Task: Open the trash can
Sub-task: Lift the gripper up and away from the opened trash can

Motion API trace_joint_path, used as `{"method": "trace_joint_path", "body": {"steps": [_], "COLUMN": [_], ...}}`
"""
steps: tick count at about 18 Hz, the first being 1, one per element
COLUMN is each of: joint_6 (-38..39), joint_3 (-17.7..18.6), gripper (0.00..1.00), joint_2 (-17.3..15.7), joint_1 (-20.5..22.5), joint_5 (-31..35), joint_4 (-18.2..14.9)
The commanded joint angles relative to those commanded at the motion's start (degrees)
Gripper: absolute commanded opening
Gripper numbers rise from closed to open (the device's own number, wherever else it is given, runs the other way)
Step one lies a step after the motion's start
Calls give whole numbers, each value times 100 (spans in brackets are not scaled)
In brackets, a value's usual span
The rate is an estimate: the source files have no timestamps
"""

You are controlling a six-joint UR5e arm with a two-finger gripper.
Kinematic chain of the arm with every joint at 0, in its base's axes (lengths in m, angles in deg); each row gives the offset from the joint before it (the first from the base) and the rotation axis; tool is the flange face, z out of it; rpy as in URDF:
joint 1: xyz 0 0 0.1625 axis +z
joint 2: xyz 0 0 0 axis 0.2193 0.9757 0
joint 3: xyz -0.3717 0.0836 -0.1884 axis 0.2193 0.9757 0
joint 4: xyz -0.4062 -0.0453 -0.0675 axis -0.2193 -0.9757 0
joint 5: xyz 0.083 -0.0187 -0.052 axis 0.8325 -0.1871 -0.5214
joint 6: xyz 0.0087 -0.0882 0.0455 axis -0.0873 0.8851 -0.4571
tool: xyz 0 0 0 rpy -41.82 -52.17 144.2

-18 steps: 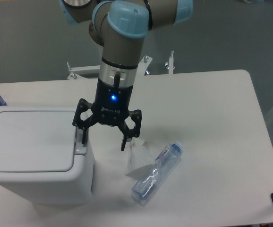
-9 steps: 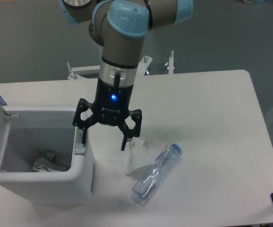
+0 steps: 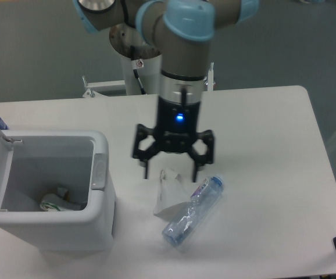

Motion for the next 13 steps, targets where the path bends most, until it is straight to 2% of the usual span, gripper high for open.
{"method": "trace_joint_path", "body": {"steps": [4, 9, 13], "joint_6": [-632, -1960, -2102], "joint_3": [0, 105, 149], "gripper": [100, 100, 100], "joint_2": [290, 458, 502], "joint_1": [88, 193, 194], "joint_5": [529, 959, 1092], "joint_4": [-9, -79, -79]}}
